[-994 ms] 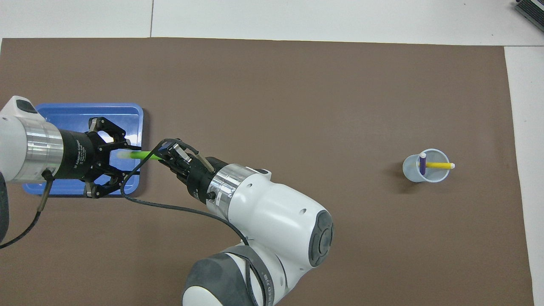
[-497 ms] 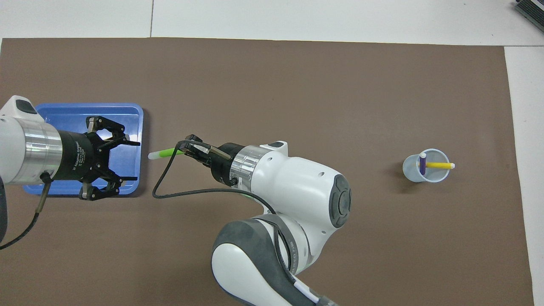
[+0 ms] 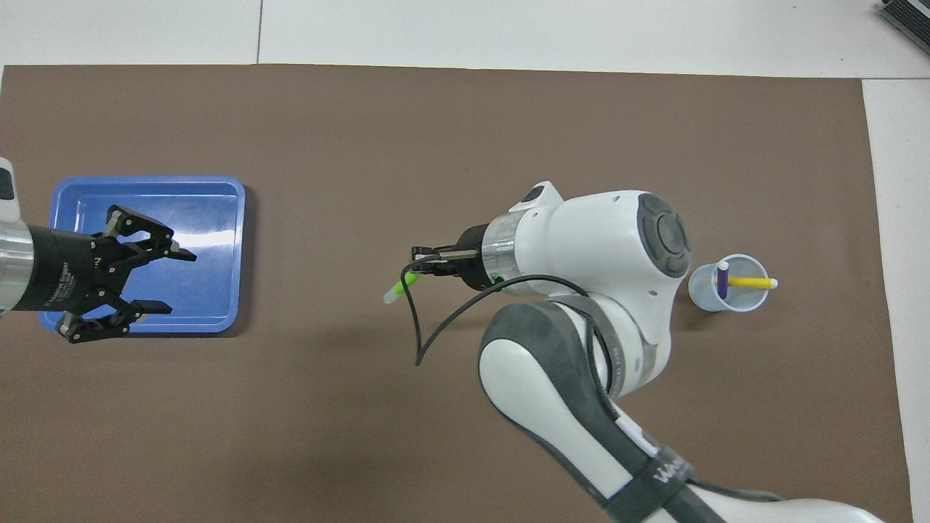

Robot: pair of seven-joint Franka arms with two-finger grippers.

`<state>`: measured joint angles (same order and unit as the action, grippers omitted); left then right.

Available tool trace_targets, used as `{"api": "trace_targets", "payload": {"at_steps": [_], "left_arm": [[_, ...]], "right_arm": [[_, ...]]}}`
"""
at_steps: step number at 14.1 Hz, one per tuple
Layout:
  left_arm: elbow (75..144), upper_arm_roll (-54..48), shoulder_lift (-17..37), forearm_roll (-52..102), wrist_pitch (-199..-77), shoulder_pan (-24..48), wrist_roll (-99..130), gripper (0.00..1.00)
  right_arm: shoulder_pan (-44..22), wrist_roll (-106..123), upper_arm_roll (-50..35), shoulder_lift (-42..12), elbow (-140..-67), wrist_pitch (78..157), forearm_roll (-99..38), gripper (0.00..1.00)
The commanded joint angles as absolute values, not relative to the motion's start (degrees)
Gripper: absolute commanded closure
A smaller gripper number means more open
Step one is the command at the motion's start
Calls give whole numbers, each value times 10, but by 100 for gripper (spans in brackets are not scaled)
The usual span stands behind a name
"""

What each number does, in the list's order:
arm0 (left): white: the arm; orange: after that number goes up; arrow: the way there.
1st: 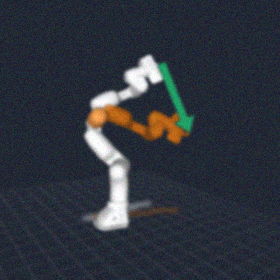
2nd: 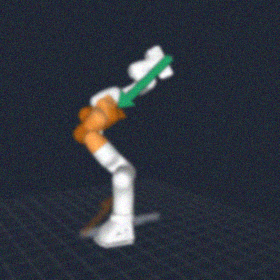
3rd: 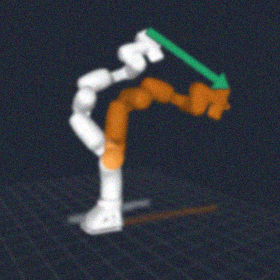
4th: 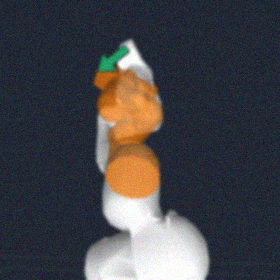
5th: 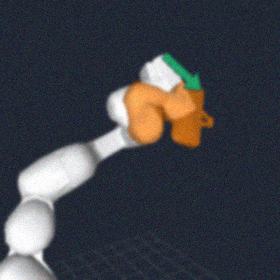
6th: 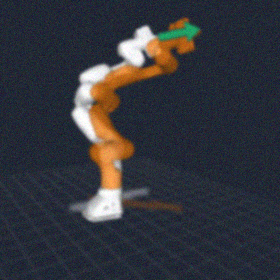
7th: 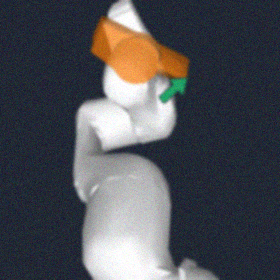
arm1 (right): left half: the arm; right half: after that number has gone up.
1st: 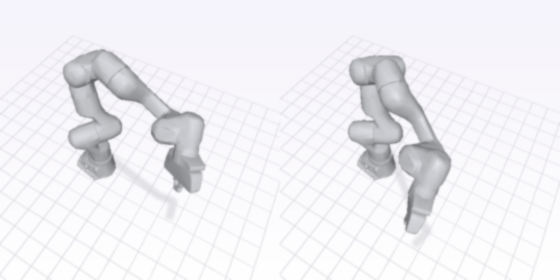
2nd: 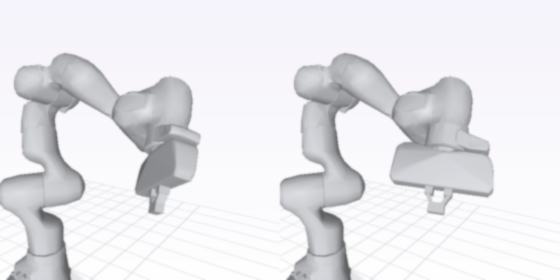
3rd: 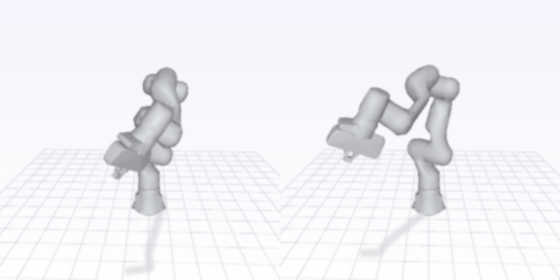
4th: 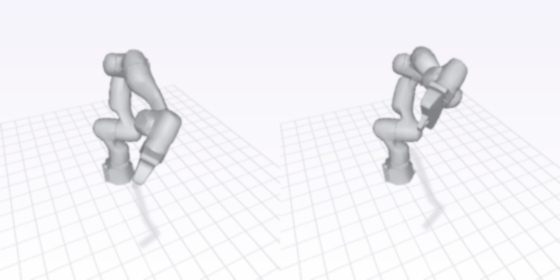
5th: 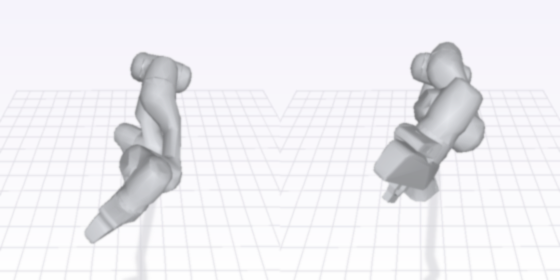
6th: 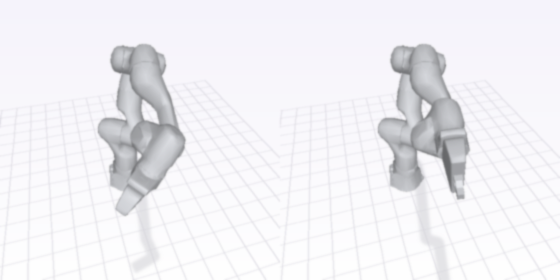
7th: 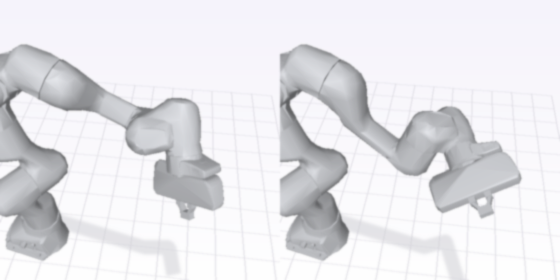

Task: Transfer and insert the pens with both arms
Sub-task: 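Carry the green pen to the cup with the right gripper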

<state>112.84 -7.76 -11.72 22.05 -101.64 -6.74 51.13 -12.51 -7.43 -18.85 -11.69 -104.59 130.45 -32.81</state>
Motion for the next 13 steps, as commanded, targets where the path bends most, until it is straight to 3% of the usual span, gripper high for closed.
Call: {"api": "trace_targets", "payload": {"at_steps": [1,6,8,9,10,13], "left_arm": [[1145,-78,-140,218,-999,-98,387,27],[1141,-79,-139,136,-996,-135,188,25],[1135,-78,-135,100,-1000,-138,125,13],[1127,-78,-132,94,-1000,-151,100,3],[1121,-78,-129,88,-1000,-154,81,0],[1093,-78,-115,69,-1005,-151,63,0]], "right_arm": [[-87,-8,-193,-71,-1063,1206,-252,100],[-2,122,-194,-9,-1063,1022,-107,100],[26,197,-194,7,-1063,985,-48,100],[36,238,-194,10,-1065,976,-21,100],[48,272,-194,11,-1070,976,5,100],[92,364,-194,18,-1105,1014,51,100]]}}
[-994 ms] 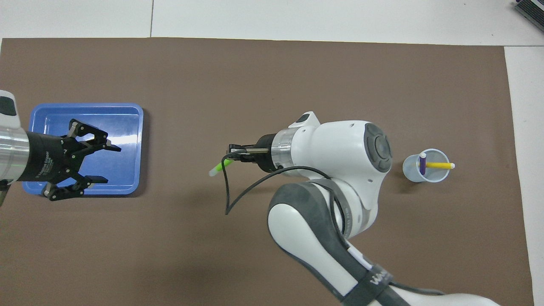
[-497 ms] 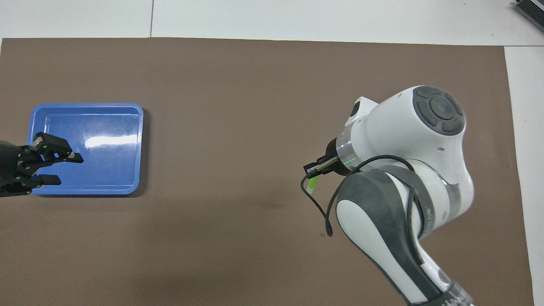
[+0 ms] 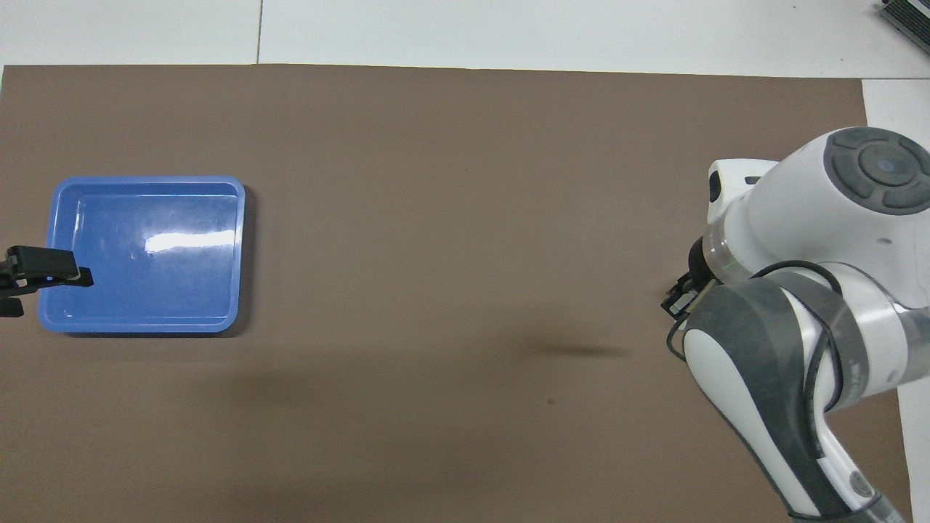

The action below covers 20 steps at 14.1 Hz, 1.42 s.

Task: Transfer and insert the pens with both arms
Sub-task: 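Carry the green pen to the cup with the right gripper, then insert the green pen into the cup and open the right gripper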

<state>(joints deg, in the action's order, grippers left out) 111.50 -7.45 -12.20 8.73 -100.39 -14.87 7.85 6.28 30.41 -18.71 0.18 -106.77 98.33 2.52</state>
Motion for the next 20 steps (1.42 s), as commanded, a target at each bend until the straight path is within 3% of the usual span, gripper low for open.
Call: {"api": "trace_targets", "payload": {"at_steps": [1,6,10,16,18,20], "left_arm": [[1081,-78,-104,65,-1007,-147,63,0],[1053,-82,-87,51,-1019,-144,64,0],[1053,-83,-84,39,-1028,-134,65,0],[1048,-1,-83,11,-1026,-10,65,0],[1042,17,-75,5,-1024,12,65,0],[1022,57,-61,4,-1013,47,64,0]], "right_arm": [[104,400,-194,25,-1122,1034,61,100],[142,516,-194,34,-1152,1070,84,100],[182,566,-195,35,-1206,1151,92,100],[186,556,-194,45,-1230,1165,78,100],[186,546,-193,46,-1229,1165,31,77],[185,534,-194,42,-1222,1168,21,0]]}}
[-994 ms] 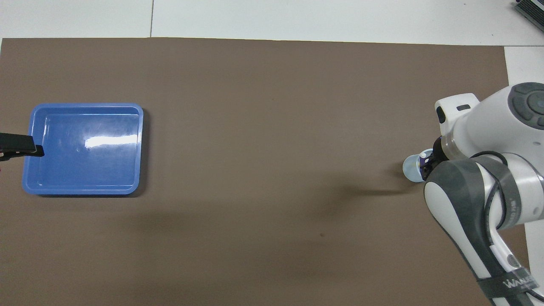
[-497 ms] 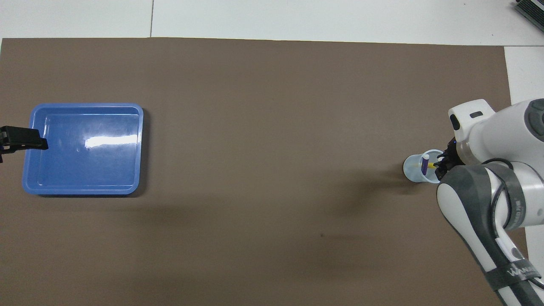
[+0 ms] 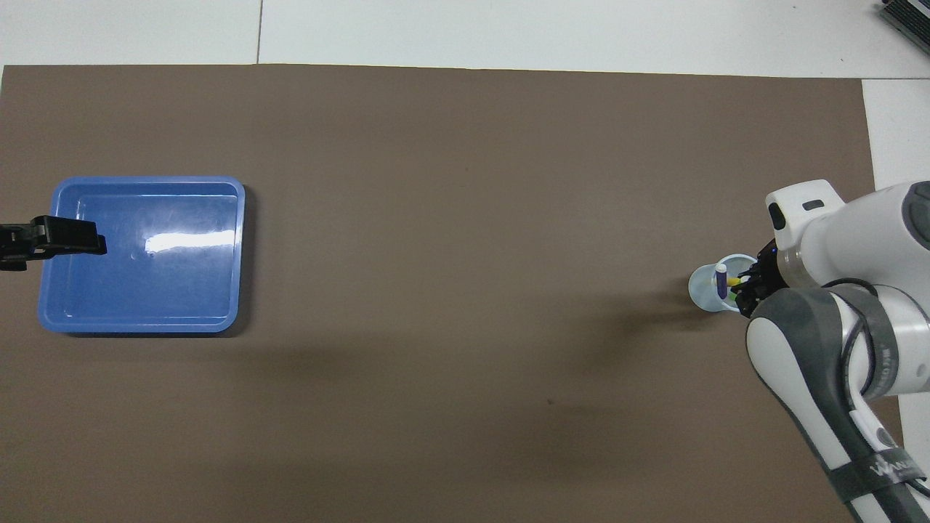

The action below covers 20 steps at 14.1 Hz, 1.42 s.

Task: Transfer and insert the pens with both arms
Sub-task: 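Insert the green pen into the cup and open the right gripper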

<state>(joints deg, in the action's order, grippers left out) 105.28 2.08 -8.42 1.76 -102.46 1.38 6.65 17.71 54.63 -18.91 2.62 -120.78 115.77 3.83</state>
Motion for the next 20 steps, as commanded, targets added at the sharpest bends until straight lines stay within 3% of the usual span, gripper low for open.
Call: {"api": "trace_targets", "payload": {"at_steps": [1,5,9,12,15,18,20], "left_arm": [[1013,55,-57,4,-1012,47,64,0],[999,45,-40,4,-1012,47,64,0],[911,38,-5,4,-973,39,64,0],[914,32,-7,4,-983,40,63,0],[925,32,-12,4,-983,40,63,0],[925,32,-12,4,-983,41,62,0],[925,32,-12,4,-985,40,40,0]], "right_arm": [[186,530,-194,41,-1216,1168,21,0],[178,529,-195,44,-1174,1137,21,0],[179,422,-196,62,-1154,1050,8,0],[168,330,-200,88,-1137,989,-13,0],[165,254,-199,65,-1066,932,-34,0],[162,247,-199,69,-1074,934,-34,0],[113,246,-169,71,-1085,947,-33,0]]}}
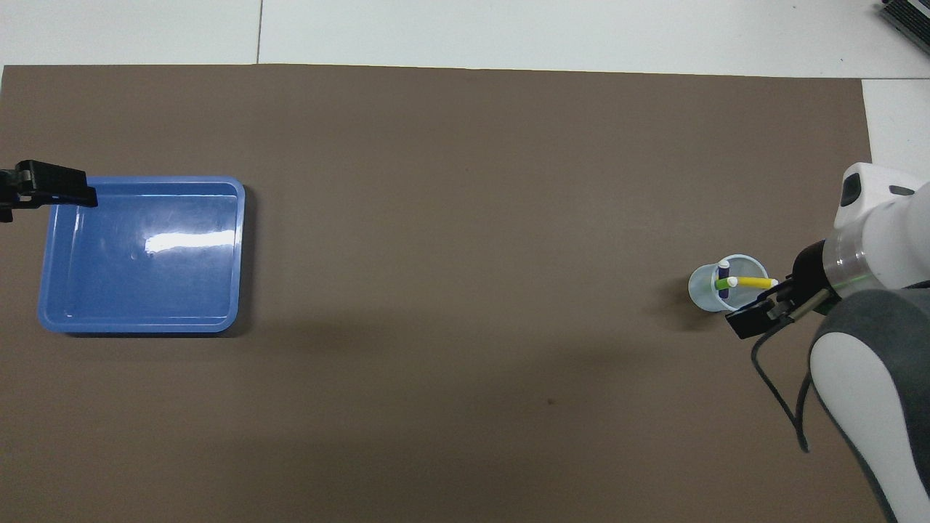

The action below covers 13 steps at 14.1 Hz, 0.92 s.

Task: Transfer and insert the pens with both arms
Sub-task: 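Insert the green pen into the cup and open the right gripper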

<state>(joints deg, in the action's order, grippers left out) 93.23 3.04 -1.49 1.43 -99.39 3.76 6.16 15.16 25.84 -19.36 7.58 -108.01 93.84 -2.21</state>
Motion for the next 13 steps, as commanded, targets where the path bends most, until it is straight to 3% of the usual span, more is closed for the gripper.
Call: {"api": "trace_targets", "payload": {"at_steps": [1,3,6,8,13], "left_arm": [[925,32,-12,4,-984,40,18,0],[925,32,-12,4,-984,39,11,0],[925,33,-12,5,-985,40,11,0],[925,33,-12,5,-985,40,11,0],[927,33,-12,4,-985,40,10,0]], "right_arm": [[84,245,-137,71,-1085,950,-33,0],[46,244,-100,67,-1084,982,-34,0],[0,158,-70,47,-1055,968,-36,0],[-4,130,-69,17,-1009,939,-36,0],[-41,118,-34,16,-1009,926,-38,0]]}}
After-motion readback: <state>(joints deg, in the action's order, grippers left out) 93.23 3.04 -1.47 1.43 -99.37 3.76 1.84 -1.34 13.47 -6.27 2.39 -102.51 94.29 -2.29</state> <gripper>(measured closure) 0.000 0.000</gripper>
